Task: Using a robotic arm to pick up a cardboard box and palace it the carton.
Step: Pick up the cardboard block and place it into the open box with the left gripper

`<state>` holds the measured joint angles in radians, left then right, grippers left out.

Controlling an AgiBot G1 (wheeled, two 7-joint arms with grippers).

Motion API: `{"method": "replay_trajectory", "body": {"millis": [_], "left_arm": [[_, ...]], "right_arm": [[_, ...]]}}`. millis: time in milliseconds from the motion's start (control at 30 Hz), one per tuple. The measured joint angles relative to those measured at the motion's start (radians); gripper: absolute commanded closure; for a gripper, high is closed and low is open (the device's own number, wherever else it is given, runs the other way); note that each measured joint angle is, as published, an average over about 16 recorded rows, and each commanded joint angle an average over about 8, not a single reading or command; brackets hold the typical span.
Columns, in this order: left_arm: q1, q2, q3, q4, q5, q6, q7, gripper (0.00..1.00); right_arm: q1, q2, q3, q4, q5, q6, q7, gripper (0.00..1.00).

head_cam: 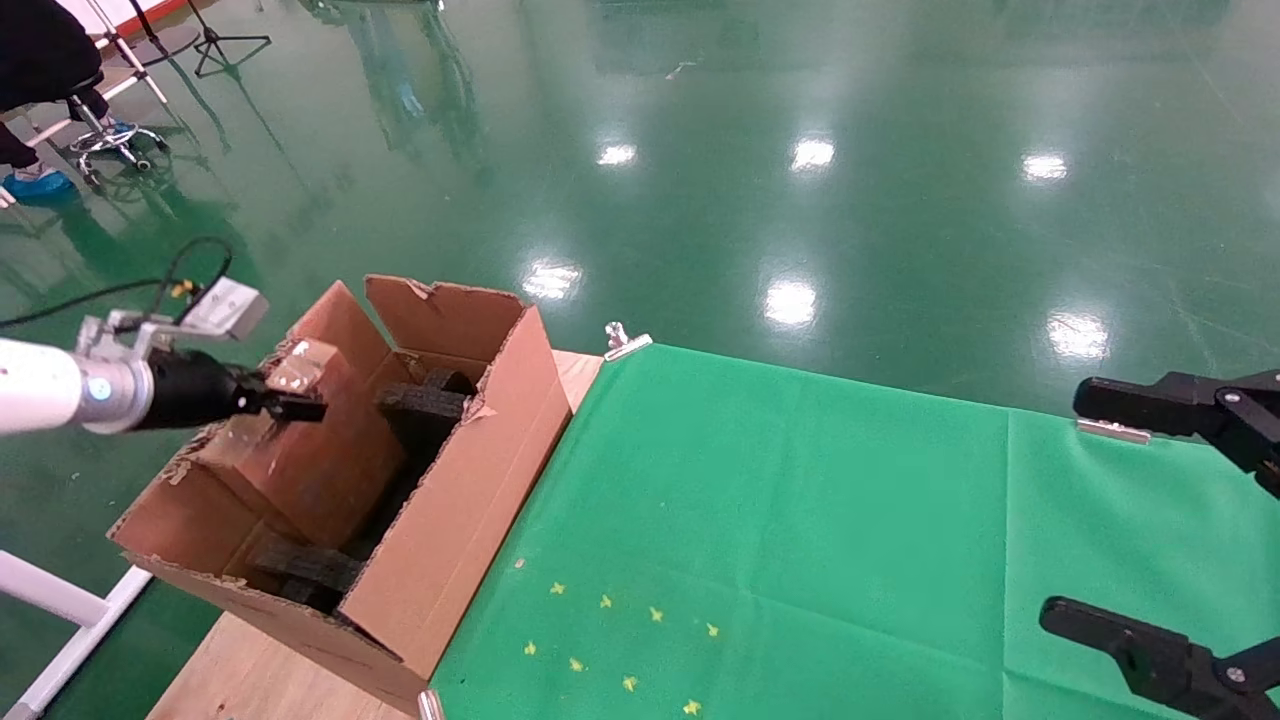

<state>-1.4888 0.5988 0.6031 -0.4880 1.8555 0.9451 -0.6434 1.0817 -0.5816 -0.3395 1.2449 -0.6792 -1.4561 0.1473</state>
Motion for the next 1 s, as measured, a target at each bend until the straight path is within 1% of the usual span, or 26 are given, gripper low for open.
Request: {"method": "replay_trajectory", "body": {"millis": [233,300,333,500,567,600,1000], "left_arm": [[0.027,0.038,0.002,0.096,-0.01,-0.019,0.033,0.99],[0.031,0.047,0.001,0.118,-0.014,-0.025,0.041,0.91],[0.033,0.051,0.001,0.128,-0.015,-0.028,0.044,0.83],[0.039,0.064,-0.004,0.16,-0.024,-0.043,0.057,0.21],[0.039,0.067,-0.005,0.166,-0.026,-0.047,0.059,0.04],[0.039,0.067,-0.005,0.168,-0.027,-0.048,0.06,0.0],[0.04,0.066,-0.003,0.166,-0.024,-0.041,0.06,0.0]], "right_arm": [[0.0,0.0,0.0,0.0,0.0,0.0,0.0,0.0],[0.0,0.0,0.0,0.0,0.0,0.0,0.0,0.0],[0.0,0.0,0.0,0.0,0.0,0.0,0.0,0.0],[0.0,0.0,0.0,0.0,0.0,0.0,0.0,0.0],[0.0,0.0,0.0,0.0,0.0,0.0,0.0,0.0],[0.0,0.0,0.0,0.0,0.0,0.0,0.0,0.0],[0.0,0.0,0.0,0.0,0.0,0.0,0.0,0.0]]}}
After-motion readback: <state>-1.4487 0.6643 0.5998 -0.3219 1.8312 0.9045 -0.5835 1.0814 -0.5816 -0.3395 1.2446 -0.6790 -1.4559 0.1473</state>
